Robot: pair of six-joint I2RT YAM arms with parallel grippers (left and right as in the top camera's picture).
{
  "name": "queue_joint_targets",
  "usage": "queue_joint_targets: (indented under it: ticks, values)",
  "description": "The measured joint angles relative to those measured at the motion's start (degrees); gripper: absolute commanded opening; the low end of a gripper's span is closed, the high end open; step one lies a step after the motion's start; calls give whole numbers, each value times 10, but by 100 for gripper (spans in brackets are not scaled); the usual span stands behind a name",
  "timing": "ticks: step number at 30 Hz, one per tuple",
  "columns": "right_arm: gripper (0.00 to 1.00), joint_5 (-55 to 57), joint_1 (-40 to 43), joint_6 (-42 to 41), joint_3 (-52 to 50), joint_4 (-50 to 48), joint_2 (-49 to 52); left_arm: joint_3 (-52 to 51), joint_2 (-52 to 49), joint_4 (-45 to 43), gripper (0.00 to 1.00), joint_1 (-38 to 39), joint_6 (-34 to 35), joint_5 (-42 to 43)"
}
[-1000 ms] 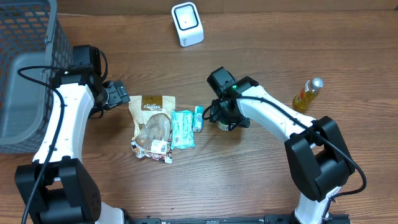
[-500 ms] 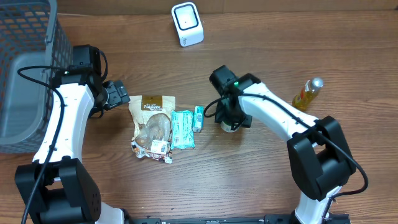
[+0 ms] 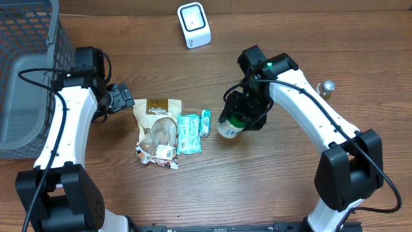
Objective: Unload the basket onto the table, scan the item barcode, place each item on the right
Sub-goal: 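Tip the green jar sideways with the right gripper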
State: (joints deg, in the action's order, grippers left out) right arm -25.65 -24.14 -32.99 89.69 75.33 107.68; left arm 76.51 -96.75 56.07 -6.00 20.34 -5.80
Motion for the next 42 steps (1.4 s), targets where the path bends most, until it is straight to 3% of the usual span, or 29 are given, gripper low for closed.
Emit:
queue_joint_targets:
  ticks: [19,42]
  values:
    - [47,-201,0,2,0,35,0,0,0,0,99,0,0,0]
    - [47,-215,0,2,0,44,0,0,0,0,100,0,0,0]
